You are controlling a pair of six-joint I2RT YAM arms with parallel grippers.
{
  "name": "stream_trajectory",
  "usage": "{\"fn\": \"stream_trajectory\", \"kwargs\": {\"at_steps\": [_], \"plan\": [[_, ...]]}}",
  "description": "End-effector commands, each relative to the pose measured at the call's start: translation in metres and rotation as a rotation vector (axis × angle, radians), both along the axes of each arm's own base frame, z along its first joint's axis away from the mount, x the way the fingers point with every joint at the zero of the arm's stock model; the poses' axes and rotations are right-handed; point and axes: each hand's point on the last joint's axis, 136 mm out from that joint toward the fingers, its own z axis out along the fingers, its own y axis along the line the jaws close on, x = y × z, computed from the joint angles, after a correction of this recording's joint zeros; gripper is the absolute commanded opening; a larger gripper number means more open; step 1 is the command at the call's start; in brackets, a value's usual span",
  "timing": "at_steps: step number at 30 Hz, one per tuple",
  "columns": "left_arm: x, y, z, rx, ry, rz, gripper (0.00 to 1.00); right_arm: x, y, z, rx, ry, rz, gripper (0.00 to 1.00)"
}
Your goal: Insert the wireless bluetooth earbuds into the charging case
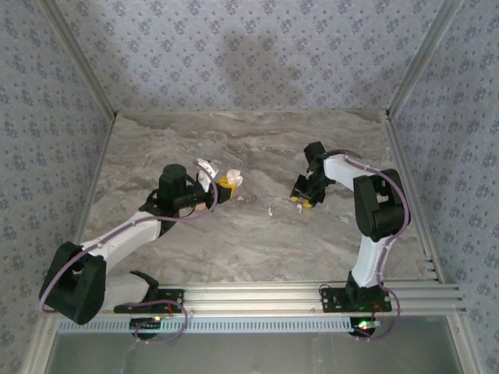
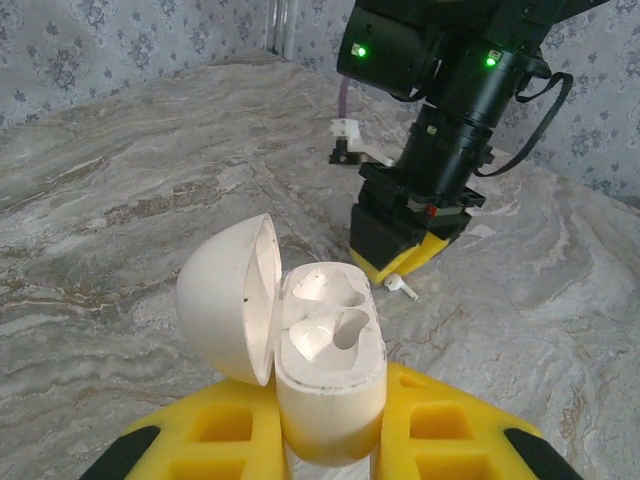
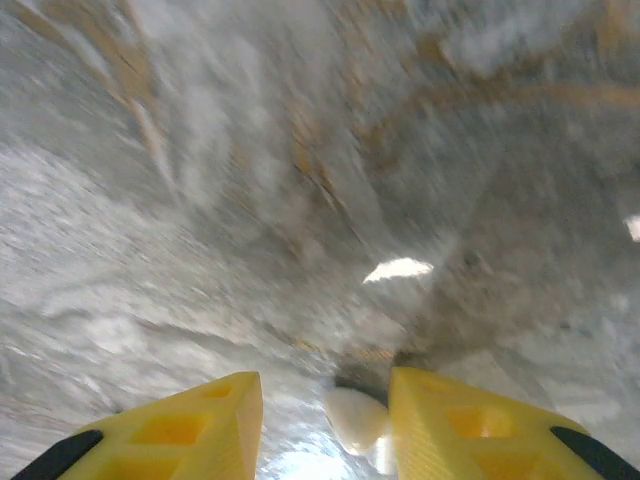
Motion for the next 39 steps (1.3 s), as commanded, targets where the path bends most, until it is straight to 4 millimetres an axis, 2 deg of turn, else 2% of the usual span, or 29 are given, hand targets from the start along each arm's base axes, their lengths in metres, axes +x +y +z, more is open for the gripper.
{"fn": "stream_trajectory", "kwargs": {"at_steps": [1, 5, 9, 13, 17, 24, 39], "plan": [[0.000, 0.006, 0.008, -0.009, -0.026, 0.015, 0.16, 0.012, 0.003, 0.007, 0.002, -0.033, 0.029, 0.39], [0.001, 0.007, 0.008, -0.006, -0.027, 0.019, 0.16, 0.009, -0.006, 0.024, -0.067, -0.049, 0.071, 0.40], [0.000, 0.007, 0.007, -0.003, -0.024, 0.019, 0.16, -0.006, -0.022, 0.043, -0.212, -0.020, 0.191, 0.40], [0.000, 0.007, 0.006, -0.001, -0.022, 0.013, 0.16, -0.018, -0.029, 0.048, -0.284, 0.038, 0.274, 0.40], [0.000, 0.006, 0.005, 0.002, -0.018, 0.008, 0.16, -0.021, -0.021, 0.042, -0.292, 0.070, 0.317, 0.40], [-0.001, 0.007, 0.006, 0.004, -0.021, 0.010, 0.16, -0.017, -0.004, 0.026, -0.280, 0.094, 0.354, 0.39], [-0.001, 0.008, 0.005, 0.010, -0.019, 0.016, 0.16, -0.016, -0.002, -0.002, -0.314, 0.140, 0.371, 0.33]]}}
